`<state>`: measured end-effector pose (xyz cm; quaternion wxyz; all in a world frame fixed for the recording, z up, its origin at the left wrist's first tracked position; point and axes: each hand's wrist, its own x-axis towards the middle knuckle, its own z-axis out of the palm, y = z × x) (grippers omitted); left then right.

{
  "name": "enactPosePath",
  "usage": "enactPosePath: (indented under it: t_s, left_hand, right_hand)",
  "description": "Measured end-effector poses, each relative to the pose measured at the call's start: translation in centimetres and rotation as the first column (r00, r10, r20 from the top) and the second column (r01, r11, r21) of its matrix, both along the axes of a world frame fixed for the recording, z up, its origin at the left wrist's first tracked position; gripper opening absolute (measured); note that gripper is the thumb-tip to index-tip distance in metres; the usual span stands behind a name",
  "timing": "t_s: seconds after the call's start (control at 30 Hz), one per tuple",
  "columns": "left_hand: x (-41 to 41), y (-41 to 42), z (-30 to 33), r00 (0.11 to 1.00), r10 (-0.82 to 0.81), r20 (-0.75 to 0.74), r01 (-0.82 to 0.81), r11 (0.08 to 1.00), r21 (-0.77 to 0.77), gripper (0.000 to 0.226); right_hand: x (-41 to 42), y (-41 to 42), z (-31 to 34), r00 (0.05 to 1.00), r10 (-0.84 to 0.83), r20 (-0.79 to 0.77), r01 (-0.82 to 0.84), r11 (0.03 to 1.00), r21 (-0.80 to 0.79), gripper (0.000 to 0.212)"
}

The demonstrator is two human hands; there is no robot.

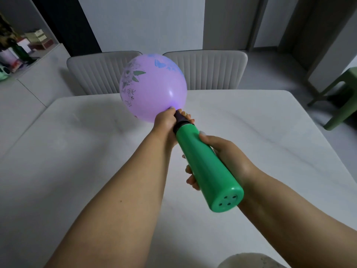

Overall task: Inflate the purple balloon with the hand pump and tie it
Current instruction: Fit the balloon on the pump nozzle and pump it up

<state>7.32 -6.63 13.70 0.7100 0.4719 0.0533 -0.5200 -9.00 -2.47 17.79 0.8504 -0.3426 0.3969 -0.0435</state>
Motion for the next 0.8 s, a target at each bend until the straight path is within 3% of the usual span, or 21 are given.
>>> enactPosePath:
  t_s: [0.17,0.4,0.63,0.8]
  left_hand:
    - [1.0,0.2,-0.1,0.999,0.033,-0.039,-0.034,0.999,-0.012,0.039]
    - [-0.8,-0.2,0.5,0.999,-0.004,-0.047,0.004,1.0,0.004,0.039]
    - [0.8,0.2,0.0,0.996,0.049,-0.075,-0.05,0.999,-0.014,0.039]
    - [-1.3,-0.1,0.1,0.997,0.016,-0.076,-0.018,1.0,-0.018,0.04]
  right_hand:
    - [-2.0,1.3,0.1,0.997,0.071,0.043,-0.073,0.996,0.06,0.053]
    - [0.2,-0.4,0.5,1.0,-0.015,-0.003,0.015,1.0,0.022,0.05]
    - [-1.7,1.0,0.4,0.997,0.056,0.045,-0.06,0.994,0.087,0.054]
    - [0.0,-0.6,0.7,1.0,0.002,-0.012,-0.002,0.999,0.034,0.049]
